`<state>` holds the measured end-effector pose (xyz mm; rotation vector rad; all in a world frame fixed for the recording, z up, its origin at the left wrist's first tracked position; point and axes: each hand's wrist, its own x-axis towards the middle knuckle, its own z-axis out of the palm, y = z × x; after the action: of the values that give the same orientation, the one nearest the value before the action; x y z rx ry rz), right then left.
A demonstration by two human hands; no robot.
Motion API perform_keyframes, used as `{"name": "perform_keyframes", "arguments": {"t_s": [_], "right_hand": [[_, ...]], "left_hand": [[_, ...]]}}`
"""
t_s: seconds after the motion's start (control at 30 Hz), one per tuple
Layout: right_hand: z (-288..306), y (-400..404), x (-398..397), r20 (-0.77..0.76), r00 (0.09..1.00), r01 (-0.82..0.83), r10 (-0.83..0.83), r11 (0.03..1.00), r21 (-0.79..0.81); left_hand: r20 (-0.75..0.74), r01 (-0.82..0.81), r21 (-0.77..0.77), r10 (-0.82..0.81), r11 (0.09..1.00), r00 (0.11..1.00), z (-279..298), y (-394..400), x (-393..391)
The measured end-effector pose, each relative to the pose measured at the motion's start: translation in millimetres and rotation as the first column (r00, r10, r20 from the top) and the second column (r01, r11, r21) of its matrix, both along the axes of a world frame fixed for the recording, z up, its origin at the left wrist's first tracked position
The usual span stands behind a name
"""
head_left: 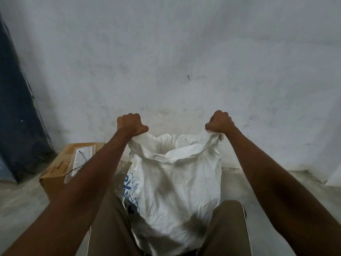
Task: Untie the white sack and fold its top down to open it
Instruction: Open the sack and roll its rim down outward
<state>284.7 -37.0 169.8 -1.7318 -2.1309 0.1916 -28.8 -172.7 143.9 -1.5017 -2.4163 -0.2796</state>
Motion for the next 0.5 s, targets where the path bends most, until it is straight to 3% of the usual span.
{"name": "perform_keyframes", "arguments": {"t_s": [0.13,0.27,0.4,0.5], "right_hand": [[-3.0,-7.1,2.8,0.189,0.982,-0.048,0.014,0.983,0.178],[-4.5,-4.6,17.8,0.481,0.872,-0.038,-0.095,0.965,0.258],[3.2,-5.0,44.9,0.563,0.771,0.181,-0.296,0.951,0.252],[7.1,-4.0,42.6,0.627,0.715,0.250,-0.309,0.951,0.184]], "left_hand": [[-0.203,0.010,-0.073,-0.024,0.997,0.979,-5.4,5.4,2.2],[-0.301,0.041,-0.211,-0.104,0.977,0.948,-0.1,5.6,-9.5],[-0.403,-0.145,-0.192,0.057,0.970,0.913,15.0,-12.1,-21.8],[-0.374,-0.267,-0.290,0.148,0.919,0.916,15.7,-18.1,-20.6]]}}
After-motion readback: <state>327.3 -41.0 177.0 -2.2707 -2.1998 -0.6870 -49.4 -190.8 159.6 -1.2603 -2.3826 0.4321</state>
